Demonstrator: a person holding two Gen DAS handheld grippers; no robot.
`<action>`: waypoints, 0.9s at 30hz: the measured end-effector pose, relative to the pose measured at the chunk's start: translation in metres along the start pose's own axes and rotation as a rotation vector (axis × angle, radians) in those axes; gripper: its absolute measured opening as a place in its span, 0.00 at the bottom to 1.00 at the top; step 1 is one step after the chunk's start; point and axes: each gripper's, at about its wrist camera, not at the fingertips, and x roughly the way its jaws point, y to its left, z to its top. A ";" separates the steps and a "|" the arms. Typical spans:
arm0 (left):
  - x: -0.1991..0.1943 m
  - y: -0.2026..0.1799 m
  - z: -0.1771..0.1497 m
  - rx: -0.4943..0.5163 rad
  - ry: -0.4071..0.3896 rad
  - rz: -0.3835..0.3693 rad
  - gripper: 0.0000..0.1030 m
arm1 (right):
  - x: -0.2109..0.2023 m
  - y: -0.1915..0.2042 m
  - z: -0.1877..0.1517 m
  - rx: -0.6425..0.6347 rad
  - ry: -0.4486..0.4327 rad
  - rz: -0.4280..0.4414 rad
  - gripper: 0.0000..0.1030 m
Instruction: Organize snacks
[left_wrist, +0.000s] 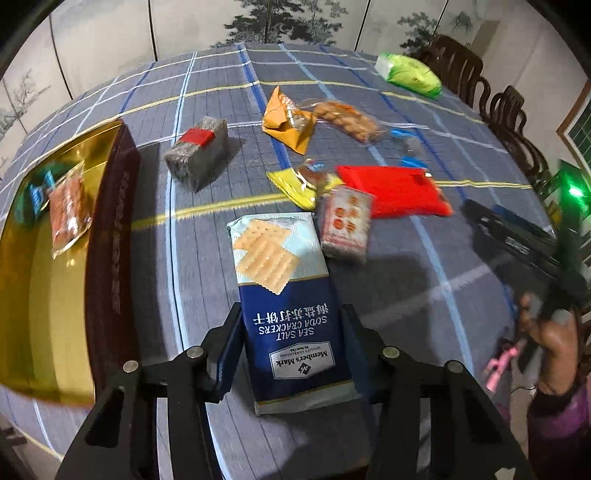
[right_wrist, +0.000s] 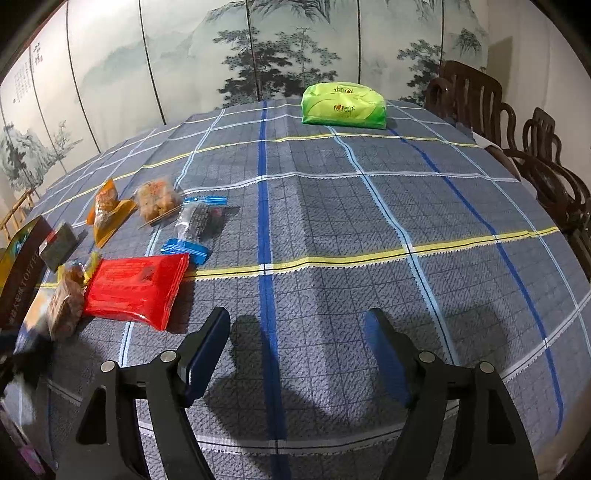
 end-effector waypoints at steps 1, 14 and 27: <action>-0.005 -0.002 -0.002 -0.001 -0.011 -0.001 0.45 | 0.000 0.000 0.000 -0.001 0.001 0.001 0.75; -0.061 -0.009 -0.017 0.007 -0.104 -0.031 0.45 | -0.050 0.060 -0.012 -0.282 -0.123 0.421 0.75; -0.066 0.013 -0.024 -0.029 -0.059 -0.044 0.11 | -0.023 0.160 0.000 -0.662 -0.051 0.523 0.75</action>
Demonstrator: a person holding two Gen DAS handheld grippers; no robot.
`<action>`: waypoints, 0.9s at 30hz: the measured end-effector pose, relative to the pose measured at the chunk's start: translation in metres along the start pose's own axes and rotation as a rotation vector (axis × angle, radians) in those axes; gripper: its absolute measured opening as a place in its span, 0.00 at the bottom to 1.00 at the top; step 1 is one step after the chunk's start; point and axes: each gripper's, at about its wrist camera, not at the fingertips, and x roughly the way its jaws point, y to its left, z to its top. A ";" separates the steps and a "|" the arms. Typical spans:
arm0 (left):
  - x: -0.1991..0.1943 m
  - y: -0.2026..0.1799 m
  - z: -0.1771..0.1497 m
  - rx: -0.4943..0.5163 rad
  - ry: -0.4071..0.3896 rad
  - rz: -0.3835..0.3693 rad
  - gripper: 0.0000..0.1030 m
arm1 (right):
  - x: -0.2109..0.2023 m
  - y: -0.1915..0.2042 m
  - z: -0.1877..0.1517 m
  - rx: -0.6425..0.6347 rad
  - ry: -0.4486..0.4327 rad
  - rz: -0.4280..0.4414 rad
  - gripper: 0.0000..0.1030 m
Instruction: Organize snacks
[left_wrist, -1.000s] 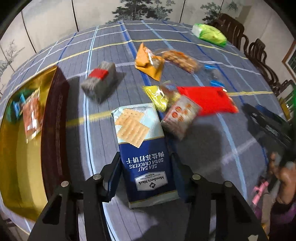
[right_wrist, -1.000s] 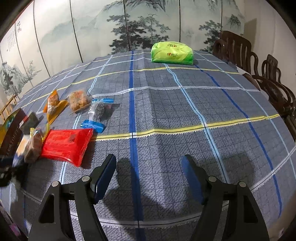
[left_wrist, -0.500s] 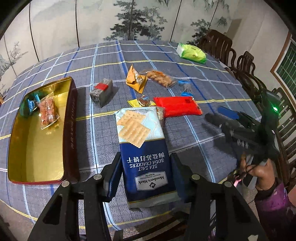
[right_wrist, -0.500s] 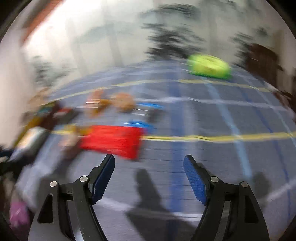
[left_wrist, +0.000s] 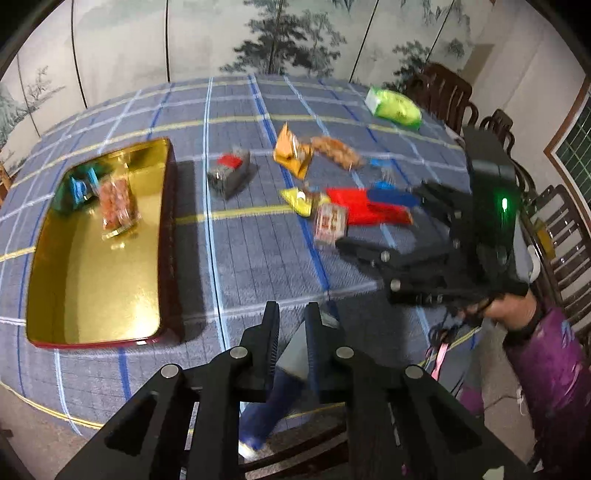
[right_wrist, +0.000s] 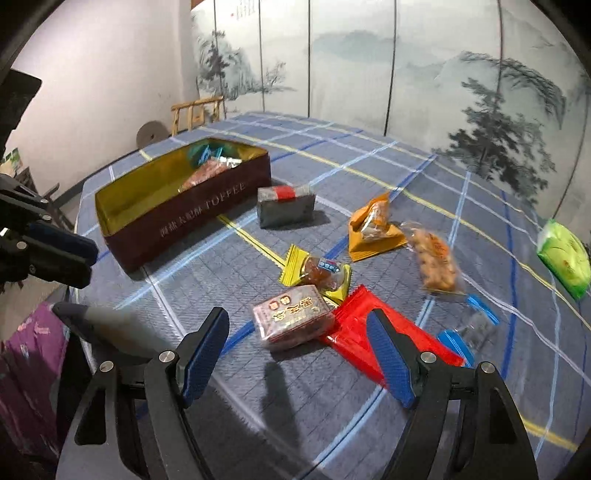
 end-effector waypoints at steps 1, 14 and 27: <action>0.003 -0.001 -0.002 0.009 0.013 -0.005 0.11 | 0.004 0.000 0.001 -0.005 0.015 0.001 0.75; 0.015 -0.030 -0.047 0.248 0.051 0.062 0.50 | -0.053 -0.001 -0.038 0.179 -0.090 0.032 0.76; -0.010 -0.012 -0.015 0.109 -0.058 -0.003 0.59 | -0.079 -0.016 -0.044 0.208 -0.081 -0.054 0.84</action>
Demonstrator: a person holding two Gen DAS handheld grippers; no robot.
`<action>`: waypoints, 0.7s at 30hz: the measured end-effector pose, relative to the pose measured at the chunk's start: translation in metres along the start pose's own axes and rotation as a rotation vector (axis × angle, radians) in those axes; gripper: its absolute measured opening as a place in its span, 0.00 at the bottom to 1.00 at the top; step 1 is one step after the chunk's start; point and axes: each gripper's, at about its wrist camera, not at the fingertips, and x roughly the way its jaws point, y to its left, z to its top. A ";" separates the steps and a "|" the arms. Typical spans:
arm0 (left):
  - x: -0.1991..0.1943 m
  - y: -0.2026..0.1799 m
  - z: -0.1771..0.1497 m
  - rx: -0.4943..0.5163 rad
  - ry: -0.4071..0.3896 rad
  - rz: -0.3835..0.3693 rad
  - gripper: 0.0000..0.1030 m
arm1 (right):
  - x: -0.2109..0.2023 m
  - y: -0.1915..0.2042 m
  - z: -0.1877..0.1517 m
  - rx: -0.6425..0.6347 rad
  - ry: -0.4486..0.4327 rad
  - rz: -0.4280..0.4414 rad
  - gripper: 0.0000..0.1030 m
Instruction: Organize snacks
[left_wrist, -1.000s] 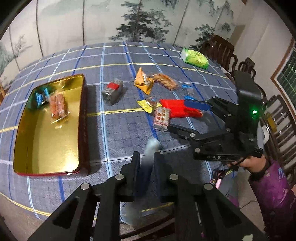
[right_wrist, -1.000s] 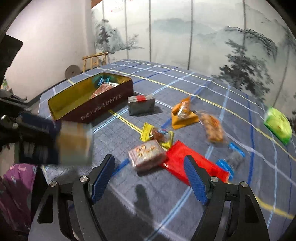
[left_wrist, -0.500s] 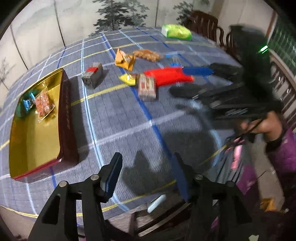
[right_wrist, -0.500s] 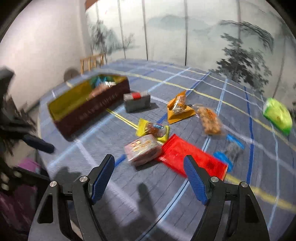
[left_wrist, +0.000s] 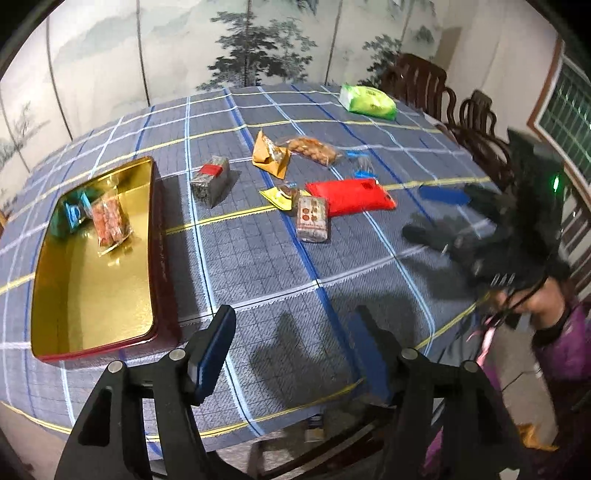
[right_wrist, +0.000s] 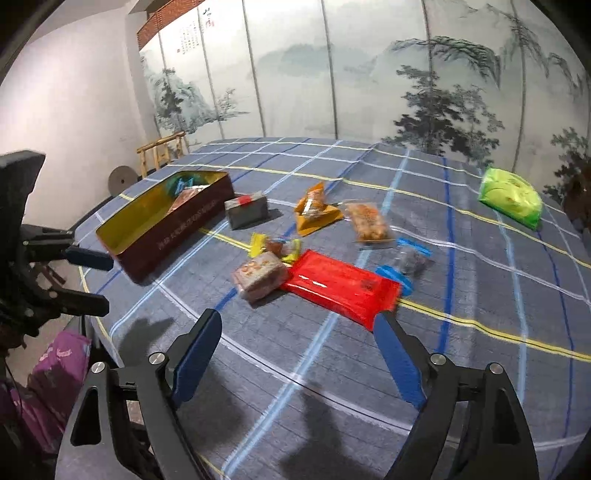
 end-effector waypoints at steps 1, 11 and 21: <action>0.000 0.002 0.001 -0.008 0.002 -0.002 0.60 | 0.005 0.004 0.001 -0.018 0.005 0.007 0.85; -0.004 0.023 0.002 -0.059 0.003 -0.008 0.64 | 0.085 0.035 0.033 -0.258 0.103 0.061 0.85; 0.004 0.032 0.007 -0.072 0.019 -0.010 0.66 | 0.136 0.036 0.045 -0.311 0.255 0.122 0.49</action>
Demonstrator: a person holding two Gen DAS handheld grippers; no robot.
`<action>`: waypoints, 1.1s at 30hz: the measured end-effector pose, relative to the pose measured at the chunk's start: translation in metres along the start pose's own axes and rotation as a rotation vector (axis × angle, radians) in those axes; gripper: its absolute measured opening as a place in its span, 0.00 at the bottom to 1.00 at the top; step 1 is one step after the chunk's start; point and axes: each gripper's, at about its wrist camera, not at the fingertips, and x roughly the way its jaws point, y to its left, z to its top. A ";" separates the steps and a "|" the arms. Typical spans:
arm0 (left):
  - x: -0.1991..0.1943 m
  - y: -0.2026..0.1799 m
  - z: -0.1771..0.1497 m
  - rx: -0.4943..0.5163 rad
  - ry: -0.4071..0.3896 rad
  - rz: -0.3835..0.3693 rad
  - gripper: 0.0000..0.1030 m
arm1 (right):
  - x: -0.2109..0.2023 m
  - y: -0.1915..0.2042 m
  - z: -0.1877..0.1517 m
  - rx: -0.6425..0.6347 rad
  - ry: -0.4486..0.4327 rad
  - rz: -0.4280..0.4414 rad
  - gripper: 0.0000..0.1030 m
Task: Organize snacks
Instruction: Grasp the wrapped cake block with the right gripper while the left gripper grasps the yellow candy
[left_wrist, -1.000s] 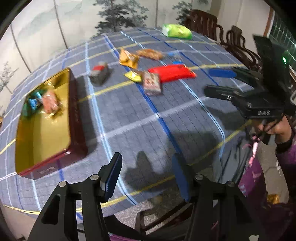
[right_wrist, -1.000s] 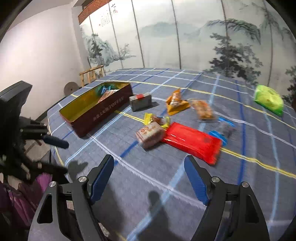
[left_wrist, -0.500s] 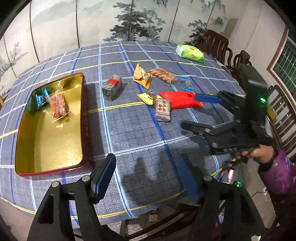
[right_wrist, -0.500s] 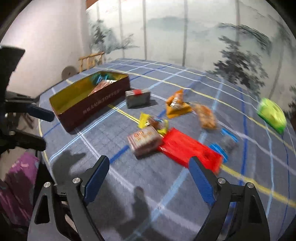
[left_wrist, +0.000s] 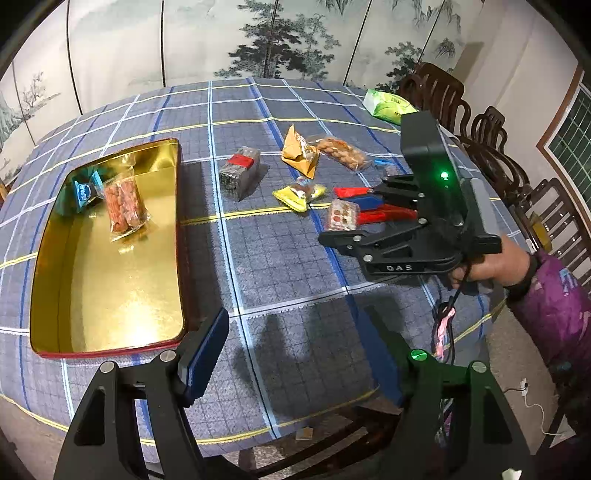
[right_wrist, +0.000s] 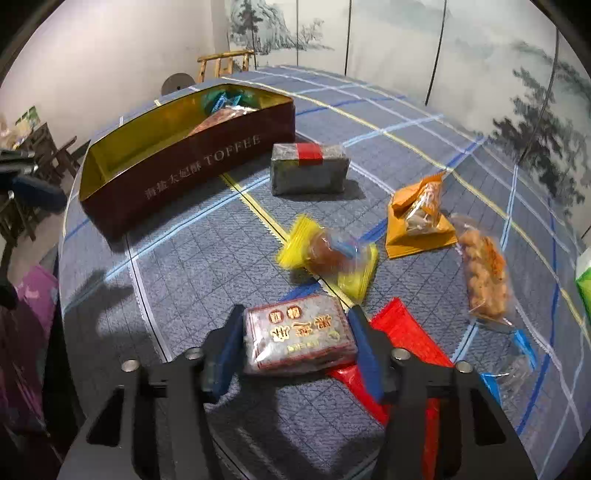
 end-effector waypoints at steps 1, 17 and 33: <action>0.000 0.000 0.001 0.005 -0.003 0.003 0.66 | -0.001 0.001 0.000 0.002 0.011 -0.005 0.48; 0.087 -0.043 0.093 0.368 0.044 -0.058 0.65 | -0.116 -0.084 -0.138 0.568 -0.217 -0.327 0.48; 0.156 -0.031 0.123 0.342 0.178 0.005 0.23 | -0.116 -0.094 -0.141 0.587 -0.273 -0.288 0.48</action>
